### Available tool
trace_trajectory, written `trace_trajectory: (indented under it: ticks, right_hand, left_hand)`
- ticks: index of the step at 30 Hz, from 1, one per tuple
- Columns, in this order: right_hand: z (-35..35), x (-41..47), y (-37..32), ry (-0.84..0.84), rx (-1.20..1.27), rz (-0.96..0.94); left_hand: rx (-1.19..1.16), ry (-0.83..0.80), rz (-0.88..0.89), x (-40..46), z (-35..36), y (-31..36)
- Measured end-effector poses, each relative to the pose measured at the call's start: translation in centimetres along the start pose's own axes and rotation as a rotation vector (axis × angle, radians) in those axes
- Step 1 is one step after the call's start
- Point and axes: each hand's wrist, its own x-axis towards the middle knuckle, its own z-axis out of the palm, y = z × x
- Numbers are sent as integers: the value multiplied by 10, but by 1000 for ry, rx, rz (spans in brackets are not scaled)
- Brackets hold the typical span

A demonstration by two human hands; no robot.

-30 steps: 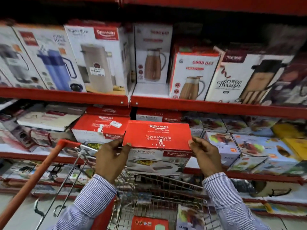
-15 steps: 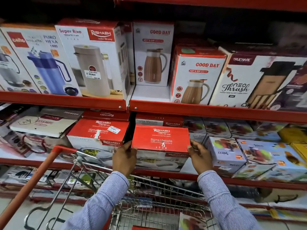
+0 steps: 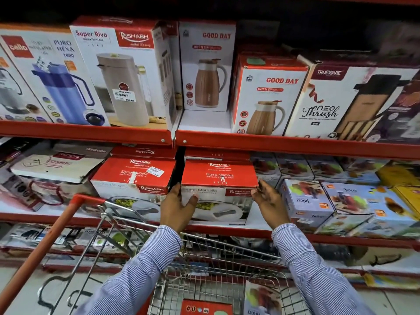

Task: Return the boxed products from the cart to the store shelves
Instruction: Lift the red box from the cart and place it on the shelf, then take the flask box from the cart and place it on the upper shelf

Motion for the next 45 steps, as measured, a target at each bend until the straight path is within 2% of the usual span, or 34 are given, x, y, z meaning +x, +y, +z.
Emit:
trace_trajectory:
  ticks: [4, 7, 9, 12, 15, 16, 19, 23, 27, 32, 38, 45]
  right_hand:
    - [0, -40, 26, 86, 43, -43]
    - [12, -80, 67, 93, 26, 61]
    - [24, -104, 104, 52, -17, 223]
    - [38, -129, 148, -59, -233, 453]
    - [53, -147, 171, -280, -396, 599]
    - [58, -152, 179, -329, -453, 620]
    - [70, -160, 220, -415, -418, 674]
    - [79, -173, 195, -402, -465, 610]
    - [71, -182, 161, -315, -363, 559]
    - [51, -187, 99, -81, -131, 356]
    - [30, -172, 26, -26, 38, 58]
    - [6, -146, -71, 16, 131, -242]
  left_hand:
    - [-7, -11, 33, -32, 1, -31]
    - [62, -109, -40, -58, 17, -86]
    - [49, -219, -195, -75, 32, -128]
    - [50, -400, -480, -96, 60, -186]
    - [7, -492, -709, -114, 79, -219]
    - [-9, -517, -751, -121, 79, -215]
    - [-79, -564, -795, -134, 80, -214]
    - [-199, -620, -809, -130, 98, -251]
    - [-208, -529, -754, -147, 54, -160]
    - [-333, -410, -579, -145, 16, -120]
    - [-442, -317, -307, -142, -39, -57]
    - [-349, -144, 118, -136, -100, 20]
